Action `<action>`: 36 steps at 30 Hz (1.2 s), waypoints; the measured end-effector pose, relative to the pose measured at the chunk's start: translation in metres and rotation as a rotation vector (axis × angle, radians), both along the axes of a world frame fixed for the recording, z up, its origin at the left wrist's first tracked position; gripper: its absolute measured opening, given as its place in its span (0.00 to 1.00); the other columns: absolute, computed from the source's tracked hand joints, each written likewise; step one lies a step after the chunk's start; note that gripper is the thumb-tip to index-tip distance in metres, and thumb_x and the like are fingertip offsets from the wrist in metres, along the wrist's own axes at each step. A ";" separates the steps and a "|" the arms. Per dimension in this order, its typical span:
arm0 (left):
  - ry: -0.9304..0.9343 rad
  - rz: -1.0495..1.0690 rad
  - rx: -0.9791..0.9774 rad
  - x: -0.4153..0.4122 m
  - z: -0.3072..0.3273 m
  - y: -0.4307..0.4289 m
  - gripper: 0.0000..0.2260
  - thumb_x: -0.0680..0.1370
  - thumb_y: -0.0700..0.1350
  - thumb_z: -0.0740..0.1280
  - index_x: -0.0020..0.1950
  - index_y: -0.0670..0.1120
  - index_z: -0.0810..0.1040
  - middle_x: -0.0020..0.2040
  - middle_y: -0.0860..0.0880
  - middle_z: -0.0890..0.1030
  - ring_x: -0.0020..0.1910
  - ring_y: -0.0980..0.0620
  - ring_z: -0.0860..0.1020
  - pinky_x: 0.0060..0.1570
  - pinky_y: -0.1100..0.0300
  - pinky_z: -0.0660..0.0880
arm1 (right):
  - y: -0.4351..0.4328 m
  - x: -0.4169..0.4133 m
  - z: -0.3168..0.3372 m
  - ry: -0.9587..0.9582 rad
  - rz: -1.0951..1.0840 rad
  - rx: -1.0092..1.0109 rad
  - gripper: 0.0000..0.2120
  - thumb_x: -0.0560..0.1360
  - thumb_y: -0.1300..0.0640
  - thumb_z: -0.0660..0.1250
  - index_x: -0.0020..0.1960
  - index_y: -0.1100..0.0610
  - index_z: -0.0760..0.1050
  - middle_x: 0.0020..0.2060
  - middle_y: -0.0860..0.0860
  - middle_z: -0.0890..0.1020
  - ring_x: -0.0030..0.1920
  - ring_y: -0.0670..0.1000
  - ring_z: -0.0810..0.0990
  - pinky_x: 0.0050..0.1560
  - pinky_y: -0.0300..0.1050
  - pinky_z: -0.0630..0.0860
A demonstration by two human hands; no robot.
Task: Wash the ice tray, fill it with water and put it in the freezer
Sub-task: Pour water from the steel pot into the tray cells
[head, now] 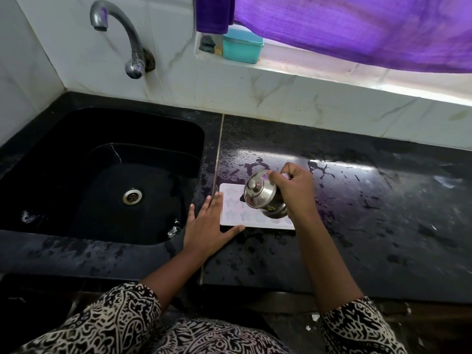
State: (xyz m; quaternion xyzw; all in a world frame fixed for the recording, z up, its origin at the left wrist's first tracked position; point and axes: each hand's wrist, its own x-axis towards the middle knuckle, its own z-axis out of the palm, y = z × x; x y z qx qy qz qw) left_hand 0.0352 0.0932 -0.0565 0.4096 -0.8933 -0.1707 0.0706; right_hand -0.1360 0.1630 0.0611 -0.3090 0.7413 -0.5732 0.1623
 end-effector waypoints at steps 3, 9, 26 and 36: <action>0.009 -0.002 0.011 0.000 0.001 0.000 0.48 0.68 0.77 0.46 0.80 0.49 0.44 0.80 0.52 0.51 0.79 0.55 0.48 0.75 0.45 0.43 | 0.000 -0.002 0.002 -0.149 -0.040 -0.052 0.19 0.67 0.64 0.71 0.27 0.53 0.63 0.27 0.53 0.66 0.31 0.50 0.65 0.35 0.44 0.65; 0.008 -0.003 0.006 0.000 0.001 0.000 0.47 0.70 0.76 0.49 0.80 0.49 0.44 0.80 0.53 0.51 0.79 0.55 0.48 0.75 0.45 0.43 | 0.005 -0.009 0.003 -0.360 -0.086 -0.145 0.19 0.70 0.68 0.69 0.29 0.55 0.62 0.20 0.45 0.67 0.23 0.44 0.65 0.28 0.38 0.65; 0.017 0.005 -0.006 0.000 0.001 0.002 0.46 0.71 0.75 0.50 0.80 0.49 0.45 0.80 0.53 0.52 0.79 0.55 0.49 0.75 0.45 0.44 | 0.021 -0.019 -0.003 -0.082 -0.105 -0.004 0.15 0.69 0.64 0.71 0.31 0.57 0.66 0.27 0.53 0.69 0.31 0.50 0.68 0.35 0.43 0.69; 0.017 0.004 -0.006 -0.001 0.001 0.002 0.46 0.71 0.76 0.50 0.80 0.49 0.45 0.80 0.53 0.52 0.79 0.54 0.49 0.75 0.45 0.44 | 0.019 -0.020 -0.005 0.045 -0.067 0.026 0.16 0.68 0.62 0.71 0.30 0.57 0.65 0.26 0.53 0.67 0.30 0.50 0.65 0.34 0.44 0.65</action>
